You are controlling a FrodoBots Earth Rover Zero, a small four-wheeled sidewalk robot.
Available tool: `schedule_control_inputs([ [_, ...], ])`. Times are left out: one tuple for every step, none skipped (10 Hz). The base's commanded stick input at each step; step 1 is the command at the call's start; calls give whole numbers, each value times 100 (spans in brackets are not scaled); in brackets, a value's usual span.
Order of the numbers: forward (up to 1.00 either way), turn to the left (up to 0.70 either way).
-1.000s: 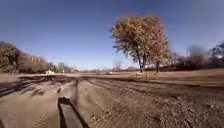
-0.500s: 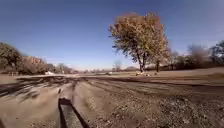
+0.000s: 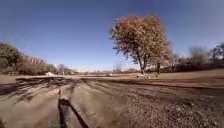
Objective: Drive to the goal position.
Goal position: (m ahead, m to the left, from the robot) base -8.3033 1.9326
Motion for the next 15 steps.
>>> schedule_control_inputs([
  [50, 0],
  [50, 0],
  [50, 0],
  [50, 0],
  [50, 0],
  [50, 0],
  [50, 0],
  [50, 0],
  [50, 0],
  [50, 0],
  [50, 0],
  [50, 0],
  [50, 0],
  [50, 0],
  [50, 0],
])
